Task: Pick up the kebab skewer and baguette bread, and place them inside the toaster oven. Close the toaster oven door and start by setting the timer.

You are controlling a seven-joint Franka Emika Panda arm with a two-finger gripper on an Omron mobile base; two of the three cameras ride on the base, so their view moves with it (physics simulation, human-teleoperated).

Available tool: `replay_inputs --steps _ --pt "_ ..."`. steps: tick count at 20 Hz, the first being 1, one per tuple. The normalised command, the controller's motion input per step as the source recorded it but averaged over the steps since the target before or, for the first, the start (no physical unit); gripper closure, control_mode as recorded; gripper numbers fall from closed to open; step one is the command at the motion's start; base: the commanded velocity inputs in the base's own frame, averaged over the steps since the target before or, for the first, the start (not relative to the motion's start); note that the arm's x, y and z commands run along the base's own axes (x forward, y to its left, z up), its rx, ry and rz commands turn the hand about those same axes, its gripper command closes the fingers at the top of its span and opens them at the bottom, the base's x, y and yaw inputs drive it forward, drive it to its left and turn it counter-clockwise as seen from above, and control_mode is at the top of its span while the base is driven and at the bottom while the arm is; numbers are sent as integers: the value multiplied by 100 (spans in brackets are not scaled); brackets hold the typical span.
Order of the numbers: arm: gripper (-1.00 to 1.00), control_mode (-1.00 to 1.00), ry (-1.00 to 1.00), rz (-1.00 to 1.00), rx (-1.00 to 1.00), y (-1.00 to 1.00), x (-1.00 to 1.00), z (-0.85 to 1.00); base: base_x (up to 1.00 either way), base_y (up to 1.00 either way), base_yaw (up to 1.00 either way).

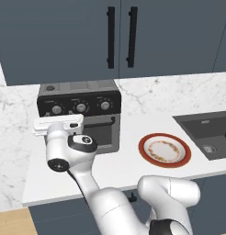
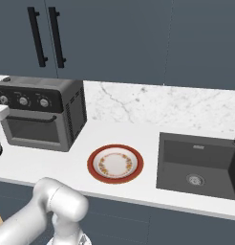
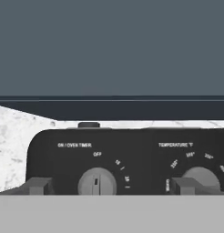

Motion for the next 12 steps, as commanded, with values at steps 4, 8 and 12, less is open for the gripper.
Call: replay_inputs --steps 4,8,12 --pt "-100 -100 0 0 0 0 19 0 0 0 0" --pt "-100 -100 0 0 0 0 23 -1 0 0 0" --pt "-100 -100 -1 0 0 0 11 -4 0 0 0"
